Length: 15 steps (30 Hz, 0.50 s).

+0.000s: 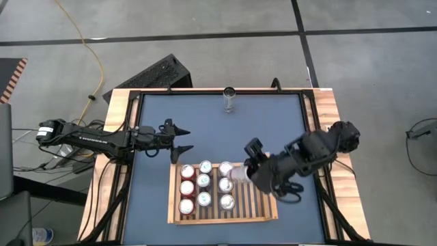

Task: Place canned beverage on shelf
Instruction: Put the white-pink soda can on the shelf aligned with the other white-pink soda can

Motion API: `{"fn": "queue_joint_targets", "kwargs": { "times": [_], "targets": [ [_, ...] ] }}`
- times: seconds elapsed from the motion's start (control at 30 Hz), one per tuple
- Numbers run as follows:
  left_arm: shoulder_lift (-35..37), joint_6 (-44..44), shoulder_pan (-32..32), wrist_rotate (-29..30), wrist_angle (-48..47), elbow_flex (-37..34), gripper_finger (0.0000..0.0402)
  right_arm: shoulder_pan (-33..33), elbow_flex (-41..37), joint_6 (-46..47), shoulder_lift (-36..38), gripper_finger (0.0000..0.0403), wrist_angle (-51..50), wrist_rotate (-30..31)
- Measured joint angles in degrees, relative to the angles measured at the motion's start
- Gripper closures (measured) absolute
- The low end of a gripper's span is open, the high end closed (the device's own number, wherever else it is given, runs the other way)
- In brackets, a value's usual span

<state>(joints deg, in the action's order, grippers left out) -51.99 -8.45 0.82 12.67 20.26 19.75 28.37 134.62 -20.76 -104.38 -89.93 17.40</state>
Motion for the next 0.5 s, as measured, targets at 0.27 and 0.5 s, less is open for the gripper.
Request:
{"fn": "queue_joint_targets", "kwargs": {
  "times": [0.27,0.5],
  "targets": [
    [0.00,-0.37,0.00,0.90,-0.04,0.00,0.0095,6.62,-7.46,11.49,-0.04,0.0203,-0.12,-2.71],
    [0.02,-0.18,0.02,1.53,-0.01,0.00,0.0095,7.14,-18.35,9.44,-0.04,0.0203,-0.02,-3.22]
  ]
}}
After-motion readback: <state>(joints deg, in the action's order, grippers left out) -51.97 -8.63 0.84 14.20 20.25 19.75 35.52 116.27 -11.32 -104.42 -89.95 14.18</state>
